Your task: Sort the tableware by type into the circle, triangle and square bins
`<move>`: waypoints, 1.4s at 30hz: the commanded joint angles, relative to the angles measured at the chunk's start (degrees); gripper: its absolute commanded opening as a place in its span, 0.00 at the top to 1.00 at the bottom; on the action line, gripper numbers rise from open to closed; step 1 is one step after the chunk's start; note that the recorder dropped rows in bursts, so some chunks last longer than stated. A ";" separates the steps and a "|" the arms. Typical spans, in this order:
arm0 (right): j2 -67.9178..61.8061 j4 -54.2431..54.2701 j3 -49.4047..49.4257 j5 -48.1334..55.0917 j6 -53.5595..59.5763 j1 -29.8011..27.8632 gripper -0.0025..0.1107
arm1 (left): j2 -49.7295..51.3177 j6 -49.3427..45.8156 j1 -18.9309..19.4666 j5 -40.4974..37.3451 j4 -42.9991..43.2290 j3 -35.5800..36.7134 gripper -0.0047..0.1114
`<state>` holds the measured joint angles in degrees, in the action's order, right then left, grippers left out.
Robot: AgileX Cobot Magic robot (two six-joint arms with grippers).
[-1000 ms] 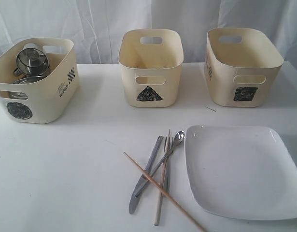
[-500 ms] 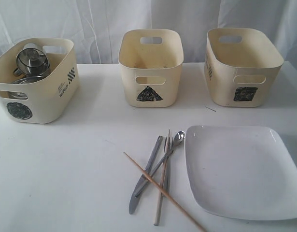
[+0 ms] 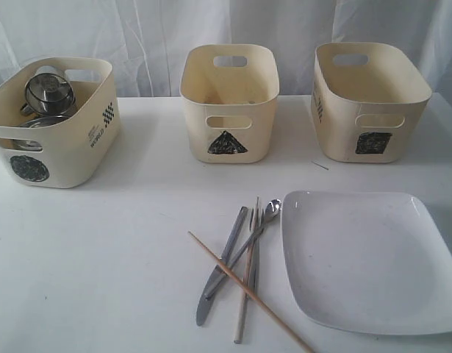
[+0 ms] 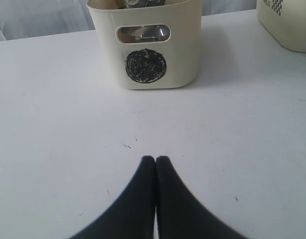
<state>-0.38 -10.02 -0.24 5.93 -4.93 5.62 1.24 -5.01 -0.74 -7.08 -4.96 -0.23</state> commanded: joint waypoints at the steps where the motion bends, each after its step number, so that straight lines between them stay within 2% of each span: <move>1: 0.38 -0.12 0.24 0.37 -0.10 0.08 0.98 | -0.54 0.13 0.01 -0.62 -0.49 0.23 0.96; 12: 0.38 -0.08 0.24 0.37 0.06 0.08 0.98 | -0.54 0.13 0.01 -0.62 -0.49 0.23 0.96; 14: 0.38 -1.62 0.24 0.37 3.56 0.08 0.98 | -0.54 0.13 0.01 -0.62 -0.49 0.23 0.96; 16: 0.38 1.15 0.24 -0.17 0.51 0.08 0.98 | -0.54 0.13 0.01 -0.62 -0.49 0.23 0.96; 19: 0.38 6.70 0.24 -5.16 -7.88 0.08 0.98 | -0.54 0.13 0.01 -0.62 -0.49 0.23 0.96; 23: 0.38 8.35 -1.05 -21.25 -18.25 0.08 0.98 | -0.54 0.13 0.01 -0.62 -0.49 0.23 0.96; 25: 0.38 7.84 -1.60 -27.79 -19.95 0.08 0.98 | -0.54 0.13 0.01 -0.62 -0.49 0.23 0.96; 27: 0.38 4.17 -2.17 -33.78 -20.26 0.08 0.98 | -0.54 0.13 0.01 -0.62 -0.49 0.23 0.96; 30: 0.38 -7.97 -3.85 -37.58 -25.03 0.08 0.98 | -0.54 0.13 0.01 -0.62 -0.49 0.23 0.96; 35: 0.38 -31.45 -6.44 -39.09 -45.86 0.08 0.98 | -0.54 0.13 0.01 -0.62 -0.49 0.23 0.96; 38: 0.38 -35.18 -6.85 -39.17 -54.06 0.08 0.98 | -0.54 0.13 0.01 -0.62 -0.49 0.23 0.96; 42: 0.38 -34.51 -6.99 -38.59 -54.83 0.08 0.98 | -0.54 0.13 0.01 -0.62 -0.49 0.23 0.96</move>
<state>-0.17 -43.50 -6.81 -32.56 -57.59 5.62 1.24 -5.01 -0.74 -7.31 -4.96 -0.23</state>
